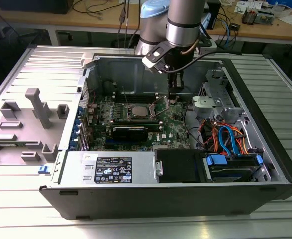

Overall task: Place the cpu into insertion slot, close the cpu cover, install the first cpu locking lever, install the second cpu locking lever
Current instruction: 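Close the cpu cover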

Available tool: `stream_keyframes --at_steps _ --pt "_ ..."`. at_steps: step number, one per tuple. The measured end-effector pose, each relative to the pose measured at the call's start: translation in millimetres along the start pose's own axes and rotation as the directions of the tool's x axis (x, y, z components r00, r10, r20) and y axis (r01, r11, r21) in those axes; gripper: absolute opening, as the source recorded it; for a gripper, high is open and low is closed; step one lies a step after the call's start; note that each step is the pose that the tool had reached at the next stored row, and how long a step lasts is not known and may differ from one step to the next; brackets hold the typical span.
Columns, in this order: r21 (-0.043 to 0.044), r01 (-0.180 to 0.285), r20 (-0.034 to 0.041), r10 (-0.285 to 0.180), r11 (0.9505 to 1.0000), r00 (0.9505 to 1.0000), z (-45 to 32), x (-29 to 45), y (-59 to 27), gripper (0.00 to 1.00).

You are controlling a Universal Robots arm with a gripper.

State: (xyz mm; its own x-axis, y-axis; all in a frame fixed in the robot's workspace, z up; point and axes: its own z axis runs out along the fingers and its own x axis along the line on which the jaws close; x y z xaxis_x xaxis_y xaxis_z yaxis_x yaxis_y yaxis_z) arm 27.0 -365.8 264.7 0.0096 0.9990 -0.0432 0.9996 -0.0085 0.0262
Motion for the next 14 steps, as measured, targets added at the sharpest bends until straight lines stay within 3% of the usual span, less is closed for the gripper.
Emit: stream_keyframes --at_steps 7,14 --pt "0.0375 0.002 0.0003 -0.002 0.9993 1.0000 3.8 1.5 10.5 0.11" --pt "0.0400 0.002 0.0007 -0.002 0.9992 1.0000 4.1 1.8 11.0 0.11"
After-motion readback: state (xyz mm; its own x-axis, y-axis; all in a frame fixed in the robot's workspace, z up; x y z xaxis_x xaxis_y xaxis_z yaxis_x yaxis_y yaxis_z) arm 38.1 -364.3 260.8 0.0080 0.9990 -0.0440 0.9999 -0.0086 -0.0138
